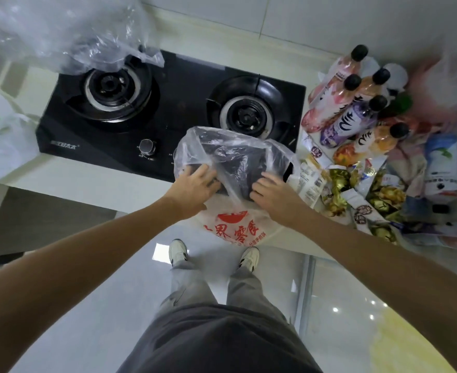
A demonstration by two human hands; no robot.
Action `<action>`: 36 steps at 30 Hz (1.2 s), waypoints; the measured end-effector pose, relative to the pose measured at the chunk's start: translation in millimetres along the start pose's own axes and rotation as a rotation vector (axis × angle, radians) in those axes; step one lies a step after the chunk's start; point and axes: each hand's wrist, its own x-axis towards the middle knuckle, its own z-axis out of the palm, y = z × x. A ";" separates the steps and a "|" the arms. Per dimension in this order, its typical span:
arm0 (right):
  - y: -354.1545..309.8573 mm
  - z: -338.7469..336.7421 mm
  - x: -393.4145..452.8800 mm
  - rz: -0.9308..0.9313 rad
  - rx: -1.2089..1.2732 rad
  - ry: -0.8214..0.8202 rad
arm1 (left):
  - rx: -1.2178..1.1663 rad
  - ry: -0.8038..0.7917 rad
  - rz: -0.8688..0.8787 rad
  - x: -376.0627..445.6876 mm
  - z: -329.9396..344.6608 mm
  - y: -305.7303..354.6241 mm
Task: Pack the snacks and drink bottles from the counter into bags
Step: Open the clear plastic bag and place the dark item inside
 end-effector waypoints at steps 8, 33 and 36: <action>11.8 -0.9 -5.5 0.111 0.044 -0.088 | -0.257 -0.074 0.053 -0.7 16.6 0.2; 10.9 -2.2 6.9 0.064 0.009 -0.186 | -0.228 -0.013 -0.048 -12.8 38.4 -15.5; 10.0 4.7 7.4 0.051 0.063 -0.139 | -0.285 -0.072 0.010 -13.8 48.7 -12.9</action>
